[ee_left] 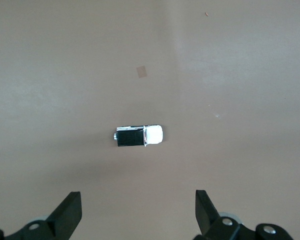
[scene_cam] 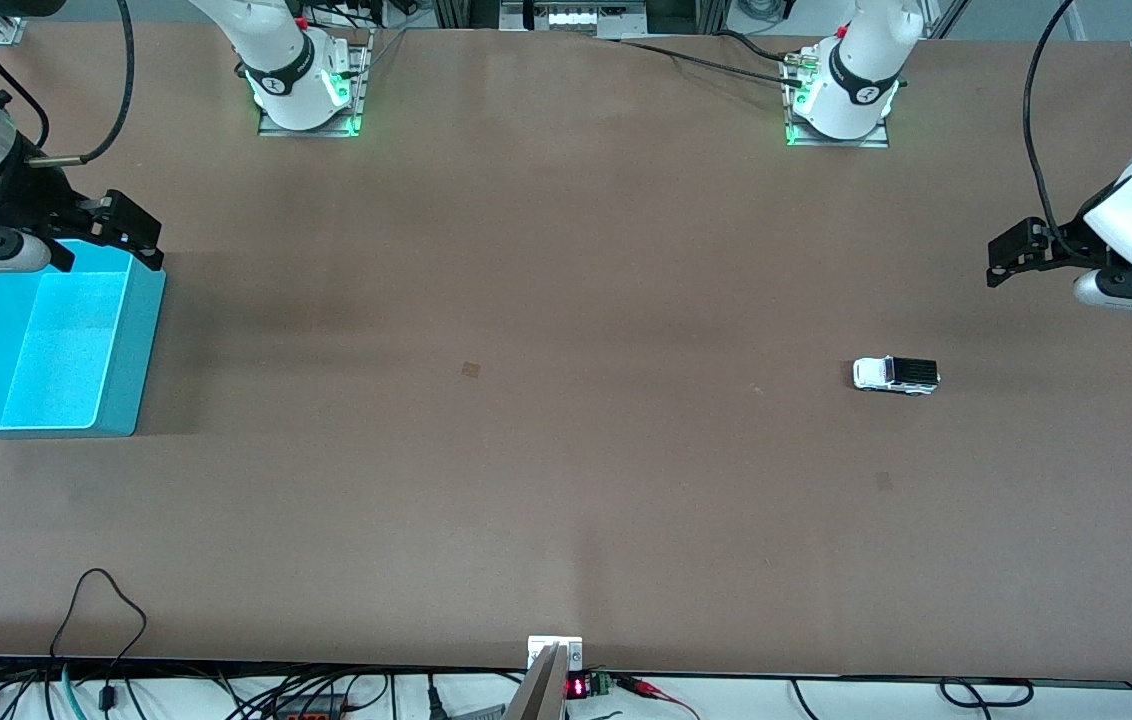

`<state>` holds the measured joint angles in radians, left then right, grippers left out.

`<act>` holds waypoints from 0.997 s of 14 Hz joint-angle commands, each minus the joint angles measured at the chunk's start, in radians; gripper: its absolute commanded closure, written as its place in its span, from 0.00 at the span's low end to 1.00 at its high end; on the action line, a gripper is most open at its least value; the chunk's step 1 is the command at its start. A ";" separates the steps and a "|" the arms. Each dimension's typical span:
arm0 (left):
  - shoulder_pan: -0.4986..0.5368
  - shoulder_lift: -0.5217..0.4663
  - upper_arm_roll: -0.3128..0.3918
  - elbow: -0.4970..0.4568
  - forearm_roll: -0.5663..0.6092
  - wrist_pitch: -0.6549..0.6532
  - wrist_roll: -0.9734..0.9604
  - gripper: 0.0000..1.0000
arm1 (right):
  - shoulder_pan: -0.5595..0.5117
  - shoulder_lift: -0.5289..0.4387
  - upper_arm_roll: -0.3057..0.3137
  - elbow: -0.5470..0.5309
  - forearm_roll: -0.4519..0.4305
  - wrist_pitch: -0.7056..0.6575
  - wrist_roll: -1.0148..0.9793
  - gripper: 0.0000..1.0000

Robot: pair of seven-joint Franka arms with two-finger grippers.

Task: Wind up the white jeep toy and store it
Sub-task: 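Move the left gripper over the white toy jeep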

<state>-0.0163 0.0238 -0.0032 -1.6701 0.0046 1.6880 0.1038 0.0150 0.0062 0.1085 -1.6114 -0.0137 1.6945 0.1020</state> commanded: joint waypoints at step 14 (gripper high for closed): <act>-0.022 0.045 0.000 0.035 0.014 -0.203 0.037 0.00 | -0.006 0.004 0.008 0.033 0.004 -0.033 -0.010 0.00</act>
<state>-0.0317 0.0553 -0.0046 -1.6676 0.0050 1.5676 0.1066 0.0147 0.0056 0.1081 -1.5935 -0.0137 1.6821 0.1016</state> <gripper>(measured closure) 0.000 0.000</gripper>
